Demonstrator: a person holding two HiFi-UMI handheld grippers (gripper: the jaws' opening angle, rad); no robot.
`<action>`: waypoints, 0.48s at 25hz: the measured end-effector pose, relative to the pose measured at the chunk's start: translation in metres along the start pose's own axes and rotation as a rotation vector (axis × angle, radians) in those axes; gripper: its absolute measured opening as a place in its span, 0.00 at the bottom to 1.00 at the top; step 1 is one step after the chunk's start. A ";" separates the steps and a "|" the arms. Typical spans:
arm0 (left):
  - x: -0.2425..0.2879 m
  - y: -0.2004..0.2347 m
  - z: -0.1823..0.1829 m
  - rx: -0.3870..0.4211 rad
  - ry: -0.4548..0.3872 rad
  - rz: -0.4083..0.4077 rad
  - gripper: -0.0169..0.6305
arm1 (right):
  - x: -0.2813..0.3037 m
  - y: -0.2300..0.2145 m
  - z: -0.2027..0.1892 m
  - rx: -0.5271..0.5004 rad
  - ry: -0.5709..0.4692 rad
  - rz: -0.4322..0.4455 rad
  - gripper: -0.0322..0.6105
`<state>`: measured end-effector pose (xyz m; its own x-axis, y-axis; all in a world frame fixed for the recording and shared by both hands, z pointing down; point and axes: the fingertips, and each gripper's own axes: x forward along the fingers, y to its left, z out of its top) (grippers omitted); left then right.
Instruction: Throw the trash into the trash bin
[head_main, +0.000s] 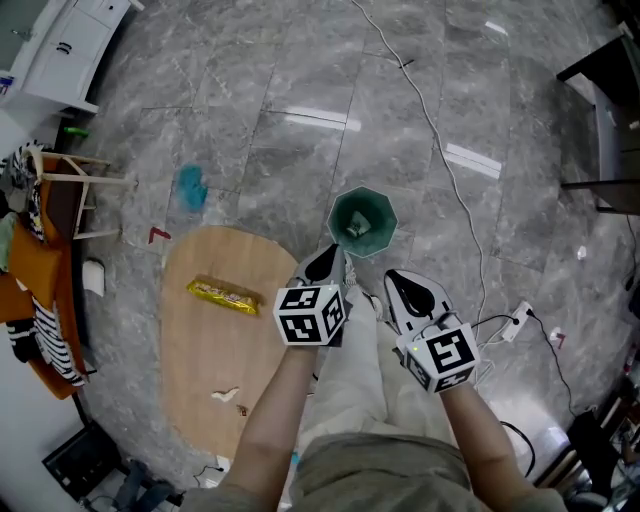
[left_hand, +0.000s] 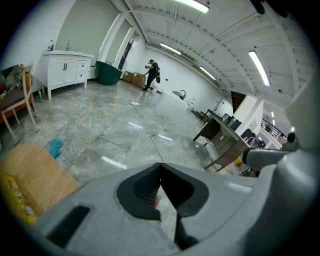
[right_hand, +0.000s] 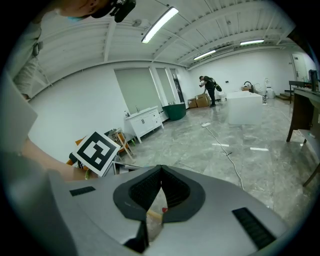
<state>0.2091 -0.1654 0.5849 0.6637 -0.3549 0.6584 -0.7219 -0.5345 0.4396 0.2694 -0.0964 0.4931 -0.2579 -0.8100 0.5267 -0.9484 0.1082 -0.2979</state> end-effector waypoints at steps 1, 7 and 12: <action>-0.002 -0.001 0.000 0.003 -0.002 0.001 0.04 | -0.002 0.002 0.000 -0.002 0.000 0.002 0.06; -0.018 -0.005 0.002 0.013 -0.020 0.010 0.04 | -0.011 0.014 0.002 -0.014 -0.001 0.016 0.06; -0.036 -0.012 0.004 -0.012 -0.042 0.006 0.04 | -0.021 0.027 0.007 -0.033 -0.001 0.036 0.06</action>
<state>0.1949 -0.1495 0.5538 0.6665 -0.3900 0.6353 -0.7282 -0.5230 0.4430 0.2503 -0.0802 0.4685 -0.2917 -0.8056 0.5157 -0.9442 0.1562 -0.2901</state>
